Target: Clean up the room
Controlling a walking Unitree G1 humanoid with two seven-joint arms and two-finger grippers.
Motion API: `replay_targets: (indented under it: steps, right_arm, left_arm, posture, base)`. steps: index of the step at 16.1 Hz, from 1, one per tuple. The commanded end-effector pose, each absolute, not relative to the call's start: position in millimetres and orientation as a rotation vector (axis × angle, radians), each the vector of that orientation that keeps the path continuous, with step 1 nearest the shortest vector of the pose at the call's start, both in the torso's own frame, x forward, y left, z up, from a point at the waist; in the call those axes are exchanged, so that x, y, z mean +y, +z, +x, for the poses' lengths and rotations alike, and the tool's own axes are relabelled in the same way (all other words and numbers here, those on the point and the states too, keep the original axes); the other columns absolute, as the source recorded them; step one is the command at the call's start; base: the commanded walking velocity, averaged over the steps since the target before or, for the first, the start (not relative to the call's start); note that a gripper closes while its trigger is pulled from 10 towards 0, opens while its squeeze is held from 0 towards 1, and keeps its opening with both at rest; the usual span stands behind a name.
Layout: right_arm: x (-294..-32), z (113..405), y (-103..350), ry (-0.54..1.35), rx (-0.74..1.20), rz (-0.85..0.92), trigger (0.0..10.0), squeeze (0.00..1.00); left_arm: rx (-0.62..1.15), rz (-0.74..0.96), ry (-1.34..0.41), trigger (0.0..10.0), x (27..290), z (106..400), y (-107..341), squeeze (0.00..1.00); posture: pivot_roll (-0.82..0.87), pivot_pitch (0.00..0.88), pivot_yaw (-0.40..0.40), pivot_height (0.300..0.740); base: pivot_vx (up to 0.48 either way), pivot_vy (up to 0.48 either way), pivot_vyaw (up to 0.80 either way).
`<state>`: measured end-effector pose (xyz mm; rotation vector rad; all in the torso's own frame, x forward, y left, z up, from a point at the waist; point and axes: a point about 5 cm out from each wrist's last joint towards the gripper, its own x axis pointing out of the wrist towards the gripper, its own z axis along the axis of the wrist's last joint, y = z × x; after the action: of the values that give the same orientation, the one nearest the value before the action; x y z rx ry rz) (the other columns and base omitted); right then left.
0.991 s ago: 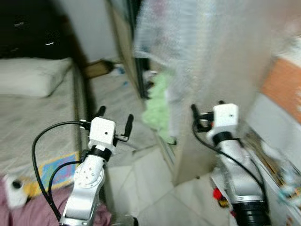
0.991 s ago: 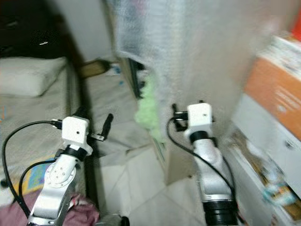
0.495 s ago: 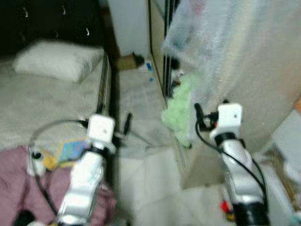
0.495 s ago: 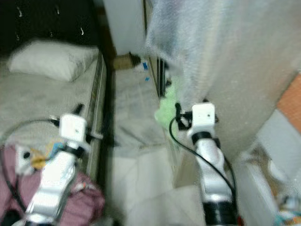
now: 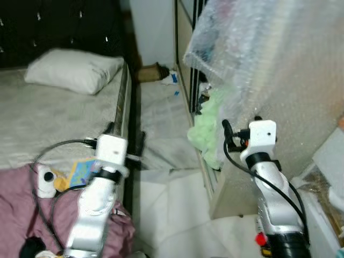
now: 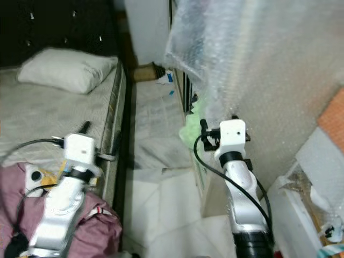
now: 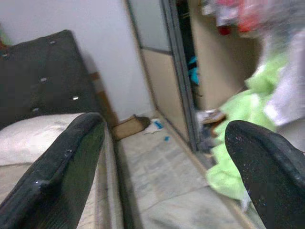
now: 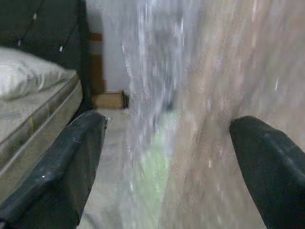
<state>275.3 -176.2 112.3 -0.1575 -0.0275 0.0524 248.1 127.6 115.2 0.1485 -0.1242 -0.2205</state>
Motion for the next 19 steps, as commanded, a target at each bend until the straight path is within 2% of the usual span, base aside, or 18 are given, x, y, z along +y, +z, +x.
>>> replay_targets:
  steps: [1, 4, 7, 10, 11, 12, 13, 14, 15, 16, 19]
  right_arm:
    - [-175.0, 268.6, 114.5, 0.073, -0.029, -0.156, 10.0, 0.0]
    - [-189.8, 230.1, 109.3, 0.066, 0.015, -0.199, 10.0, 0.0]
    - [-201.1, 207.8, 92.0, 0.037, 0.131, -0.188, 10.0, 0.0]
    - [-211.4, 186.5, 70.3, 0.005, 0.273, -0.17, 10.0, 0.0]
    - [-226.7, 171.5, 52.5, -0.057, 0.362, -0.179, 10.0, 0.0]
    - [-259.7, 150.3, 15.4, -0.216, 0.532, -0.152, 10.0, 0.0]
    - [-273.8, 142.2, -4.3, -0.278, 0.606, -0.126, 10.0, 0.0]
    - [-283.0, 136.9, -16.4, -0.325, 0.654, -0.107, 10.0, 0.0]
    - [-290.3, 131.3, -47.6, -0.331, 0.798, -0.127, 10.0, 0.0]
    - [-286.8, 131.2, -65.0, -0.266, 0.902, -0.14, 10.0, 0.0]
    - [-285.9, 141.7, -71.8, -0.214, 0.984, -0.25, 10.0, 0.0]
  left_arm:
    - [-0.131, 0.173, -0.192, 10.0, 136.0, 248.2, 117.9, 0.0]
    - [-0.119, 0.195, -0.155, 10.0, 142.8, 243.4, 116.0, 0.0]
    - [-0.061, 0.207, -0.134, 10.0, 154.6, 233.5, 106.4, 0.0]
    - [-0.079, 0.209, -0.128, 10.0, 155.0, 237.9, 110.4, 0.0]
    - [-0.087, 0.203, -0.128, 10.0, 152.2, 240.1, 112.3, 0.0]
    - [-0.094, 0.194, -0.137, 10.0, 147.4, 241.5, 113.8, 0.0]
    - [-0.097, 0.189, -0.138, 10.0, 145.5, 241.9, 114.5, 0.0]
    - [-0.101, 0.184, -0.139, 10.0, 144.1, 242.9, 115.5, 0.0]
    - [-0.105, 0.179, -0.141, 10.0, 142.9, 245.0, 116.7, 0.0]
    - [-0.109, 0.179, -0.146, 10.0, 142.0, 247.0, 117.3, 0.0]
    - [-0.115, 0.179, -0.158, 10.0, 140.1, 250.9, 119.0, 0.0]
  posture:
    - [-0.07, 0.002, 0.025, 0.74]
    - [-0.08, 0.013, 0.032, 0.74]
    - [-0.08, 0.017, 0.033, 0.74]
    - [-0.08, 0.018, 0.032, 0.74]
    - [-0.09, 0.019, 0.028, 0.74]
    - [-0.09, 0.019, 0.03, 0.74]
    - [-0.09, 0.017, 0.03, 0.74]
    - [-0.09, 0.018, 0.03, 0.74]
    - [-0.09, 0.015, 0.041, 0.74]
    - [-0.08, 0.015, 0.041, 0.74]
    - [-0.08, 0.01, 0.05, 0.74]
  base:
    - [0.0, 0.0, 0.0]
    - [0.0, 0.0, 0.0]
    - [0.0, 0.0, 0.0]
    - [0.0, 0.0, 0.0]
    - [0.0, 0.0, 0.0]
    - [0.0, 0.0, 0.0]
    - [0.0, 0.0, 0.0]
    - [0.0, 0.0, 0.0]
    - [0.0, 0.0, 0.0]
    - [0.0, 0.0, 0.0]
    - [0.0, 0.0, 0.53]
